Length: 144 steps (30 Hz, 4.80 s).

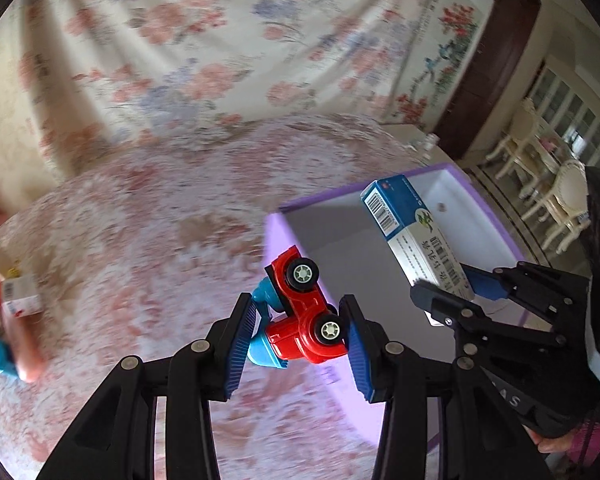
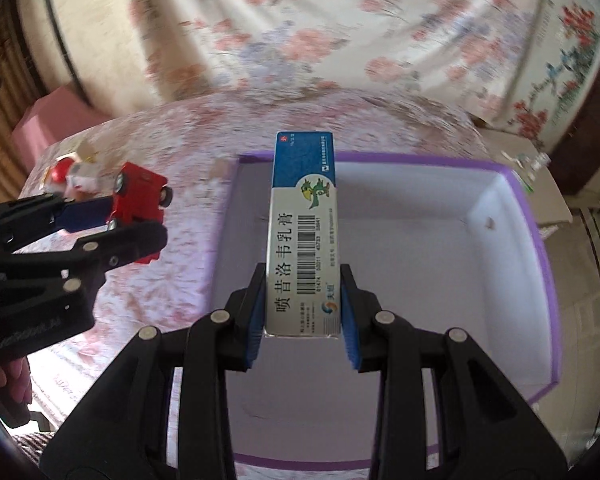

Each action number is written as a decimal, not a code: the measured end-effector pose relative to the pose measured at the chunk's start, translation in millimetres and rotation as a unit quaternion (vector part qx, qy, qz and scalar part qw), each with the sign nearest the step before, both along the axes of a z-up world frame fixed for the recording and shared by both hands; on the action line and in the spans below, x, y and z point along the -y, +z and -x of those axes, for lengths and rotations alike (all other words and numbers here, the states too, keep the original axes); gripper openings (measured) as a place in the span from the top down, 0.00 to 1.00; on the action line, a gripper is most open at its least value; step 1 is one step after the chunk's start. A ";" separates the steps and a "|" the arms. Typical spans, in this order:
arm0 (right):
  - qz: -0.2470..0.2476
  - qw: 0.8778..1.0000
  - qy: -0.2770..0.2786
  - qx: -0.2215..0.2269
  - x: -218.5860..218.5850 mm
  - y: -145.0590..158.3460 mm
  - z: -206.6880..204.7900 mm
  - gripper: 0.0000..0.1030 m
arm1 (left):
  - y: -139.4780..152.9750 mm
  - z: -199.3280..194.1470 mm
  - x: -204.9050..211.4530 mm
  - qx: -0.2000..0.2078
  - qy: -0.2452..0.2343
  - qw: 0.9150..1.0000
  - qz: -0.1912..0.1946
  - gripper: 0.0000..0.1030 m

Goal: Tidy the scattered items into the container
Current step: 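Carry the toy car and medicine box with both grippers into the purple box, then open both grippers to release the car and medicine box inside the box, then withdraw both tools from the box back toward the remaining items, then grasp the blue plastic case with right gripper while left grasps the black DORMI box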

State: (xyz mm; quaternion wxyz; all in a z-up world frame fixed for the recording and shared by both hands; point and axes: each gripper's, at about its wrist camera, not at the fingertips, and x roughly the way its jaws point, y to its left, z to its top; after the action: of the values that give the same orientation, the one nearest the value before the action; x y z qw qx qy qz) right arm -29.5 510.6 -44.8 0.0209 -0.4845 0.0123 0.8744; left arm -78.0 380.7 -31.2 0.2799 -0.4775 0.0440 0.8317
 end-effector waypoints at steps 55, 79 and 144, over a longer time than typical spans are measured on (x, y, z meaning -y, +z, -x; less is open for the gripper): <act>-0.028 0.975 -0.065 0.213 -170.4 -93.6 36.5 0.60 | -112.1 77.9 -188.4 0.116 -0.029 0.988 0.095 0.25; -0.012 0.971 0.030 0.236 -62.7 -68.1 -46.9 0.46 | -20.8 7.5 -61.0 0.051 0.024 0.998 0.024 0.22; -0.049 0.915 0.401 0.017 483.2 -75.3 138.5 0.42 | -106.2 82.1 530.2 0.128 0.318 0.939 -0.019 0.21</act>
State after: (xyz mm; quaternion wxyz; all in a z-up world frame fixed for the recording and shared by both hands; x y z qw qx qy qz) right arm -168.0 27.4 -120.1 -0.3073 -0.4622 -0.2264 0.8004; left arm -160.1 -149.5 -137.4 0.0124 -0.5636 -0.1620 0.8099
